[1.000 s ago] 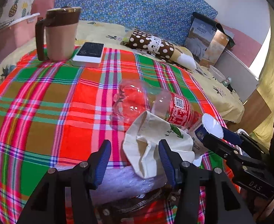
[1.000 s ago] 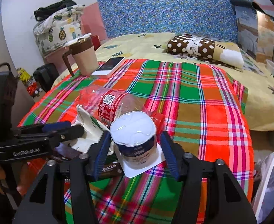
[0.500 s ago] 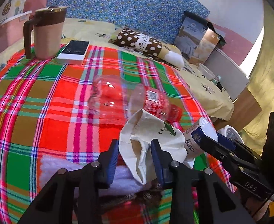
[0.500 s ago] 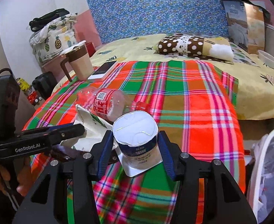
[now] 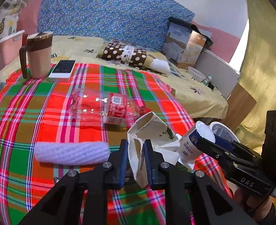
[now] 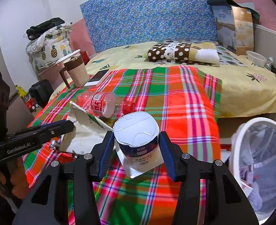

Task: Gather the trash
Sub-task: 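Carry the yogurt cup and paper bag over the trash bin with both tools, then open both tools over the bin to drop the cup and bag, then move both open tools back over the remaining trash on the bed, then grasp a brown snack wrapper with the right tool while the left tool grasps a white foam net, then carry the brown wrapper and foam net over the trash bin with both tools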

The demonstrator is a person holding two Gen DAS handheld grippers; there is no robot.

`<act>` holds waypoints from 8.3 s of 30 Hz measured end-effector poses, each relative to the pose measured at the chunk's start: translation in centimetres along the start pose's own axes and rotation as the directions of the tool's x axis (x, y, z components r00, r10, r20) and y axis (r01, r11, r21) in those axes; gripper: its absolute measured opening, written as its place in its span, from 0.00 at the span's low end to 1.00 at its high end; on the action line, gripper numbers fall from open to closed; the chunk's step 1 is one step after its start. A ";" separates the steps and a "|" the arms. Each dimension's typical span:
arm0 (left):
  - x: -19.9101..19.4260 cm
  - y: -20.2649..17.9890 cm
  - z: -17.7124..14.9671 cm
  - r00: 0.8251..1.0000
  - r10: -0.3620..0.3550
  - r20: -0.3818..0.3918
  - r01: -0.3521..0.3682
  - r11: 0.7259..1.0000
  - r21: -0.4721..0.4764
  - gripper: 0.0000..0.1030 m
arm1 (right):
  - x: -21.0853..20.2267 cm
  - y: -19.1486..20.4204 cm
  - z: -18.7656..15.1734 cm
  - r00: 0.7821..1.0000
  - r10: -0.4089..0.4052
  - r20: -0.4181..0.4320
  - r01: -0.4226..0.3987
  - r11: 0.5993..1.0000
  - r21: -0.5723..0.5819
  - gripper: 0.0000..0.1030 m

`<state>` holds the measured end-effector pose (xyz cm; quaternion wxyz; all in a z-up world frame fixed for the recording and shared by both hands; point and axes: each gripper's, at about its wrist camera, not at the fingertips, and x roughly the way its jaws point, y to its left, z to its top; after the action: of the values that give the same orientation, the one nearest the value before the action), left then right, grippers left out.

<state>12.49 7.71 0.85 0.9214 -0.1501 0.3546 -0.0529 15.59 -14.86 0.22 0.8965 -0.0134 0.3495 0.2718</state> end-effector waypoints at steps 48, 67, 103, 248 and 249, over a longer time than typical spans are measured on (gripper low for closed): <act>6.5 -20.9 -1.8 0.970 -0.210 -0.126 0.236 0.937 0.258 0.17 | -10.5 -13.9 -5.4 0.936 -0.347 0.061 0.316 0.904 0.289 0.49; 12.7 -25.3 -3.0 0.964 -0.172 -0.202 0.232 0.917 0.325 0.25 | -9.5 -16.9 -6.7 0.932 -0.363 -0.023 0.351 0.882 0.314 0.51; 3.9 -17.2 -4.2 0.988 -0.130 -0.085 0.147 0.960 0.239 0.34 | -9.5 -9.0 -5.6 0.971 -0.229 0.064 0.215 0.961 0.173 0.58; -1.1 -1.4 -1.8 1.000 0.005 -0.025 -0.002 0.993 0.119 0.12 | -1.9 -1.9 -3.3 0.996 -0.018 -0.085 0.029 0.992 0.127 0.18; -1.1 -2.0 -1.9 1.000 -0.008 -0.026 0.011 0.993 0.121 0.12 | -2.2 -2.1 -3.3 0.997 -0.027 -0.079 0.037 0.991 0.129 0.18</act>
<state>10.46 5.55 0.83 0.9239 -0.0948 0.3619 -0.0807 13.27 -18.45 -1.21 0.8856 0.0290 0.4005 0.2333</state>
